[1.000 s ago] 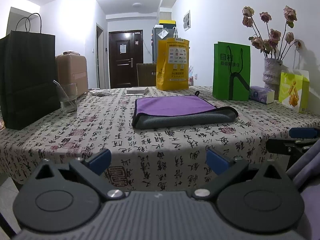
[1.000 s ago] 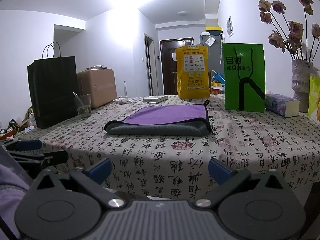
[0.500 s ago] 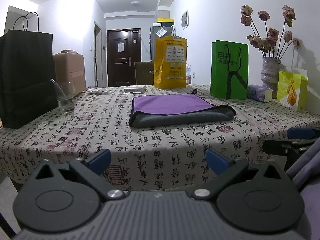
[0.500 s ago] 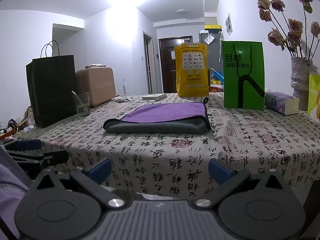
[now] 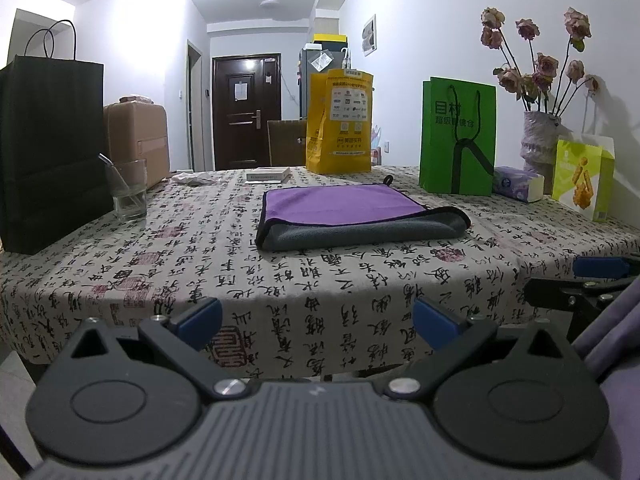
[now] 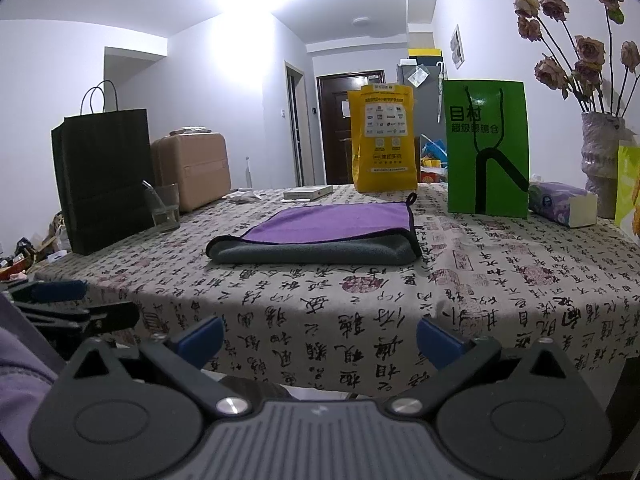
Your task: Fold towel
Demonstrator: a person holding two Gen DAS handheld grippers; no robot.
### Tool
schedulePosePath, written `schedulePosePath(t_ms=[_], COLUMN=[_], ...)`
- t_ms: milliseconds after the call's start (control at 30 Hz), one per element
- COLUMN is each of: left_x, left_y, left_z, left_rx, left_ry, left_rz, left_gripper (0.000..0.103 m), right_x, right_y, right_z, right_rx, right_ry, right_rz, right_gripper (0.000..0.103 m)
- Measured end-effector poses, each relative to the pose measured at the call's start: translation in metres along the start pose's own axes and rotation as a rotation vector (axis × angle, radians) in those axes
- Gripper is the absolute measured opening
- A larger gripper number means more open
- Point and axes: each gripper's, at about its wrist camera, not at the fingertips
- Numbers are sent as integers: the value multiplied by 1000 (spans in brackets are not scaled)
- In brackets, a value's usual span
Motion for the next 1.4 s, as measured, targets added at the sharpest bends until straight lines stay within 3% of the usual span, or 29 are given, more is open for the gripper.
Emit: schedulePosePath(t_ms=[1400], left_x=[-9], left_y=[3], left_z=[-2], left_rx=[2], left_ry=[11], left_rz=[-24], left_gripper=[103], right_x=[-4], right_y=[3], right_z=[3], right_rx=[-11], right_ry=[5], right_rz=[-9], right_gripper=[103])
Point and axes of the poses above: each gripper's, at about its wrist camera, not at the fingertips, and x roughly against the way its jaws point, z to its right, y to its underside, and after that the axes turned 3 degrees about z, right-handed
